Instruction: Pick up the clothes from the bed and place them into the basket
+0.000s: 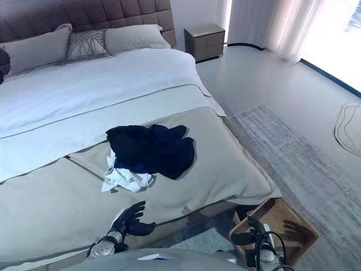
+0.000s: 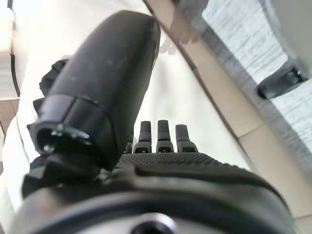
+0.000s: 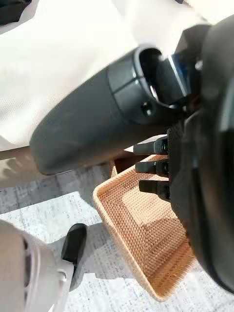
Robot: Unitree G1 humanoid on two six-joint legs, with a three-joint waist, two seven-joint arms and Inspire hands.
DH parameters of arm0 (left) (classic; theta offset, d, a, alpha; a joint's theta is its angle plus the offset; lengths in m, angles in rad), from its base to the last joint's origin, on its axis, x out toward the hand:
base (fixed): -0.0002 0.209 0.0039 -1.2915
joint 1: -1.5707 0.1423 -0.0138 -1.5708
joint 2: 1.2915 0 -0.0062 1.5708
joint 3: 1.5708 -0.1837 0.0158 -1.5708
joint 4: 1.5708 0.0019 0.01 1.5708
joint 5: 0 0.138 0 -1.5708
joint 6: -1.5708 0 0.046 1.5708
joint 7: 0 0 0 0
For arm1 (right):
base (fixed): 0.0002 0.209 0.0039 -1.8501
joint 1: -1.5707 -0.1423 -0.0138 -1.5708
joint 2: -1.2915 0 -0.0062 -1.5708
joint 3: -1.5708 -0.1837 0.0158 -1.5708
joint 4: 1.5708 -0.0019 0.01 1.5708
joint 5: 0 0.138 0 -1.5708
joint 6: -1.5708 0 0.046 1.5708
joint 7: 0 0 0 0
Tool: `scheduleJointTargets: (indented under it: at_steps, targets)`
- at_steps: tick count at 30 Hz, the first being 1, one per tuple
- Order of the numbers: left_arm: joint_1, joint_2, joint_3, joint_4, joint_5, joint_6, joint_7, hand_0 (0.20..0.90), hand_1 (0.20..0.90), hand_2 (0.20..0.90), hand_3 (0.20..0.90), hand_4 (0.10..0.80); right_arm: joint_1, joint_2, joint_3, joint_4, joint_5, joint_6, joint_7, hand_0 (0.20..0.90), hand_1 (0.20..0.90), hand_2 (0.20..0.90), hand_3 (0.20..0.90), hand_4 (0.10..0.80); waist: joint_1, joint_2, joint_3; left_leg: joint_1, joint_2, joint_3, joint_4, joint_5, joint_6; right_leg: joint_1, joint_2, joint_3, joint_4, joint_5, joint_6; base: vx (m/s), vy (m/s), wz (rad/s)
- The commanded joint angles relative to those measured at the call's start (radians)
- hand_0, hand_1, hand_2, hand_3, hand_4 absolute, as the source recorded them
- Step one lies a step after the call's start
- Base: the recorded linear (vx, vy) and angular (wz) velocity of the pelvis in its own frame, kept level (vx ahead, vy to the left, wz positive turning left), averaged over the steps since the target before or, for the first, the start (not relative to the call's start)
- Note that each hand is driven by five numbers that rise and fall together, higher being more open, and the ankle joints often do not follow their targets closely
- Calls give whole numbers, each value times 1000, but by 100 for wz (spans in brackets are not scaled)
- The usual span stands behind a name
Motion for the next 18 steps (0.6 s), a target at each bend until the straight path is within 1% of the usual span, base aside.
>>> scheduleJointTargets:
  at_steps: [1, 4, 5, 6, 11, 18]
  targets:
    - [-72, 18, 53, 15, -25, -30, 15, 900, 900, 900, 900, 800, -75, 24, -17, 10, 29, -58, -5, 900, 900, 900, 900, 800, 11, -46, 5, 12, -55, -40, 52, -145, 40, -39, -30, 32, 84, -36, 32, 0, 0, 0]
    - [-70, 19, 55, 15, -48, -23, -9, 900, 900, 900, 900, 800, -73, 21, -14, 11, 42, -61, 14, 900, 900, 900, 900, 800, 9, -44, 6, 11, -55, -40, 51, -145, 40, -42, -30, 31, 85, -37, 31, 0, 0, 0]
    - [-71, 17, 57, 17, -61, -20, -36, 900, 900, 900, 900, 800, -72, 20, -16, 13, 51, -61, 30, 900, 900, 900, 900, 800, 9, -42, 7, 10, -55, -41, 50, -145, 40, -43, -30, 30, 85, -37, 31, 0, 0, 0]
    - [-66, 12, 60, 17, -47, -27, -43, 900, 900, 900, 900, 800, -69, 17, -22, 12, 49, -66, 41, 900, 900, 900, 900, 800, 9, -40, 8, 10, -56, -39, 49, -146, 41, -44, -31, 28, 86, -37, 32, 0, 0, 0]
    - [-63, 14, 54, 12, -59, -27, -53, 900, 900, 900, 900, 800, -67, 13, -15, 13, 37, -94, 41, 900, 900, 900, 900, 800, 9, -39, 12, 10, -57, -40, 48, -145, 41, -45, -31, 27, 86, -37, 31, 0, 0, 0]
    - [-62, 14, 56, 5, -63, -17, -47, 900, 900, 900, 900, 800, -69, 11, -2, 0, 21, -104, 46, 900, 900, 900, 900, 800, 13, -40, 13, 11, -60, -43, 44, -145, 42, -45, -32, 25, 84, -35, 31, 0, 0, 0]
